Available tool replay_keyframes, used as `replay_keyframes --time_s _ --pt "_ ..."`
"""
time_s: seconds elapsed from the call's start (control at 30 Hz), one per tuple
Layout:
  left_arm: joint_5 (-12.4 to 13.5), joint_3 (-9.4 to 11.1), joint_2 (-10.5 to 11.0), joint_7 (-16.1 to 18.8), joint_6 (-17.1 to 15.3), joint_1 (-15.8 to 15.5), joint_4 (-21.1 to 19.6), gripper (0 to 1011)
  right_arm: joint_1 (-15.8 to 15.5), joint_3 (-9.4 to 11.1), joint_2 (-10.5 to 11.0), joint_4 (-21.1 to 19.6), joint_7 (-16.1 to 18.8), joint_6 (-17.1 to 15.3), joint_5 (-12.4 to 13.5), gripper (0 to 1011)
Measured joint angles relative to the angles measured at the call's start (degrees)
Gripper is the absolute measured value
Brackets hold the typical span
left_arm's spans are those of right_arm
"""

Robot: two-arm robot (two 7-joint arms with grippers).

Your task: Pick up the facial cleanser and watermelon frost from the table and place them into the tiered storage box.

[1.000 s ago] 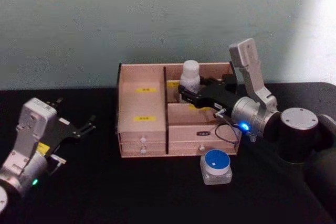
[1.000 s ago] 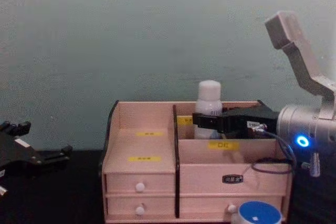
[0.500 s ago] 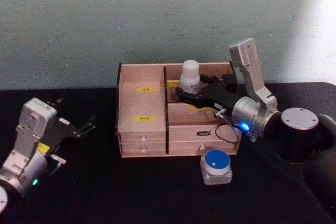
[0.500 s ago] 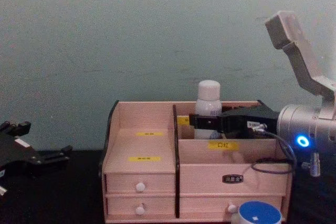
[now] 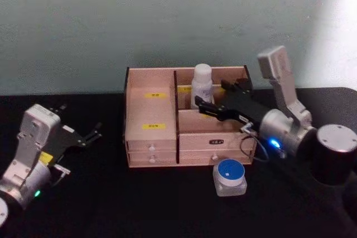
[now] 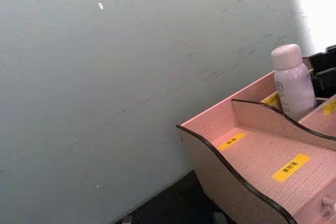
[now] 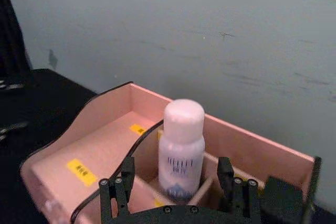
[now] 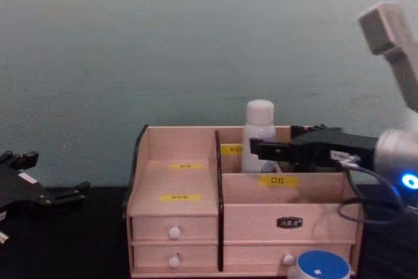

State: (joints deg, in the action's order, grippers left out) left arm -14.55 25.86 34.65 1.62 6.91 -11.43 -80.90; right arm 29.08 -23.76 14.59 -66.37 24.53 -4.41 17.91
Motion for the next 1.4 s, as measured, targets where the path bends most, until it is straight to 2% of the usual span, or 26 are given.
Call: replay_keyframes --time_s 0.1,0.13,0.17,0.33,0.4,0.43,0.67,0.97,1.2,1.4 --pt "0.0 0.0 0.0 0.0 0.0 0.0 0.0 1001 -2.9 0.7 2.0 -4.2 0.5 -0.4 0.7 1002" --pt "0.0 0.0 0.0 0.0 0.0 0.0 0.0 1001 -2.9 0.7 2.0 -4.2 0.5 -0.4 0.7 1002" --pt "0.0 0.0 0.0 0.0 0.0 0.0 0.0 1001 -5.0 1.2 3.6 -7.1 1.0 -0.7 1.3 1003" --pt "0.0 0.0 0.0 0.0 0.0 0.0 0.0 1001 -9.7 2.4 6.8 -13.1 1.7 -1.1 3.0 1002" --pt "0.0 0.0 0.0 0.0 0.0 0.0 0.0 1001 -12.7 3.1 8.9 -16.5 2.2 -1.1 4.1 1002" --pt "0.0 0.0 0.0 0.0 0.0 0.0 0.0 1001 -12.7 3.1 8.9 -16.5 2.2 -1.1 4.1 1002" --pt "0.0 0.0 0.0 0.0 0.0 0.0 0.0 1001 -19.0 3.7 13.6 -22.9 3.0 -1.3 5.8 1002" --pt "0.0 0.0 0.0 0.0 0.0 0.0 0.0 1001 -22.1 3.0 17.0 -25.7 2.2 -4.3 5.6 1002" --pt "0.0 0.0 0.0 0.0 0.0 0.0 0.0 1001 -22.1 1.3 18.4 -26.2 0.5 -8.6 2.9 1002" --pt "0.0 0.0 0.0 0.0 0.0 0.0 0.0 1001 -21.3 -0.1 18.7 -25.6 0.5 -11.3 1.0 1002"
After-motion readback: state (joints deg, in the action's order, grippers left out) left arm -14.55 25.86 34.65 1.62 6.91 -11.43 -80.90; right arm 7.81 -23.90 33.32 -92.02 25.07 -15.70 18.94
